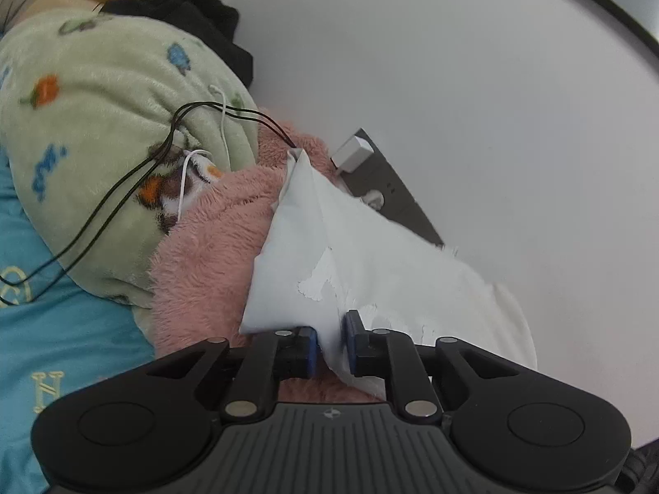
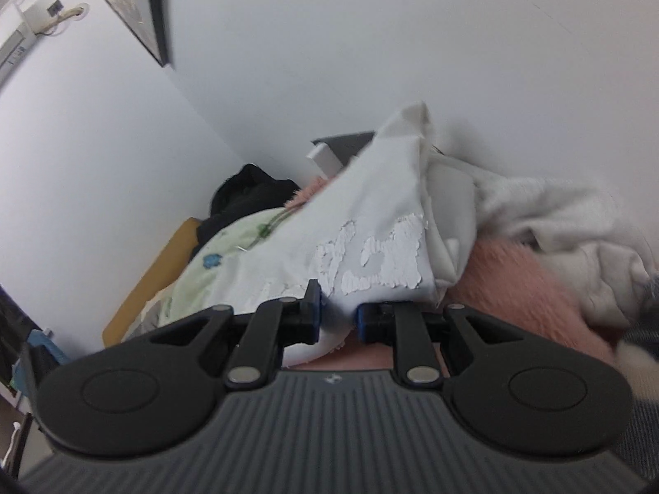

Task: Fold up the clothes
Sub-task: 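Carry the folded T-shirt with both grippers onto the pink fluffy blanket, then open both grippers to release the folded T-shirt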

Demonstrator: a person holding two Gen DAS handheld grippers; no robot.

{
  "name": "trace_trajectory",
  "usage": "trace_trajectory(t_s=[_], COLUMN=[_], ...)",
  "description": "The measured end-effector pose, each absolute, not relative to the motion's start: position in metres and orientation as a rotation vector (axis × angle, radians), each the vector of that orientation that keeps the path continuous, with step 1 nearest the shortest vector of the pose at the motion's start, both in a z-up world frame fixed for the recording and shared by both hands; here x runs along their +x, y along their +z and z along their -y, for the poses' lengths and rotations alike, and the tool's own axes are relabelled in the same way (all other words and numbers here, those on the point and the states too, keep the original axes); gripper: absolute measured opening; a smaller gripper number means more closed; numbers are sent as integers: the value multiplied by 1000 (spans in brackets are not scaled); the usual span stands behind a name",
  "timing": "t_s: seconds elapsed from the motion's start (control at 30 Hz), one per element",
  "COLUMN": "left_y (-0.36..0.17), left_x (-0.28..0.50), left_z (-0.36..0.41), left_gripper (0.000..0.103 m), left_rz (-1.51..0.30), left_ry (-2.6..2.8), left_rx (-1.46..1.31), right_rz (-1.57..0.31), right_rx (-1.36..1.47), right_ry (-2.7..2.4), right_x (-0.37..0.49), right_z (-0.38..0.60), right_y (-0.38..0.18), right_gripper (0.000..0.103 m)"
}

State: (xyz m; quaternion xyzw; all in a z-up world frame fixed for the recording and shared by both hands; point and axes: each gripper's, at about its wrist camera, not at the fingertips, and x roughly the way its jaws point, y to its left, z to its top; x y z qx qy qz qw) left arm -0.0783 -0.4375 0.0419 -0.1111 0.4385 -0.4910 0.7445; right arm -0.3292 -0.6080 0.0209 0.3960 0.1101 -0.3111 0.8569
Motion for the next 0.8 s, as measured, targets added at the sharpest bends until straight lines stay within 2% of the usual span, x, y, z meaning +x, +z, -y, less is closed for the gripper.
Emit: trace_trajectory(t_s=[0.07, 0.13, 0.2, 0.37, 0.4, 0.43, 0.47, 0.5, 0.53, 0.6, 0.8], left_y=[48, 62, 80, 126, 133, 141, 148, 156, 163, 178, 200], left_x=[-81, -89, -98, -142, -154, -165, -177, -188, -199, -222, -277], left_z=[433, 422, 404, 357, 349, 341, 333, 325, 317, 301, 253], left_gripper=[24, 44, 53, 67, 73, 81, 84, 89, 96, 103, 103], left_rz=[-923, -887, -836, -699, -669, -639, -610, -580, -551, -492, -314], left_ry=[-1059, -1057, -1052, -1028, -1025, -1021, -1017, -1013, -1009, -1001, -970], left_rx=[-193, -141, -124, -110, -96, -82, -68, -54, -40, -12, 36], right_rz=[-264, -297, -330, -379, -377, -376, -373, -362, -347, -312, -265], right_rx=[816, 798, 781, 719, 698, 675, 650, 624, 598, 548, 443], right_ry=[-658, -662, -665, -658, -652, -642, -632, -621, -612, -598, -574], right_x=[-334, -339, -344, -362, -365, -369, -374, -380, -386, -396, -421], right_z=[598, 588, 578, 548, 541, 533, 526, 519, 509, 492, 450], right_y=[28, 35, 42, 67, 74, 80, 87, 93, 97, 106, 114], right_gripper=[21, 22, 22, 22, 22, 25, 29, 47, 71, 88, 87])
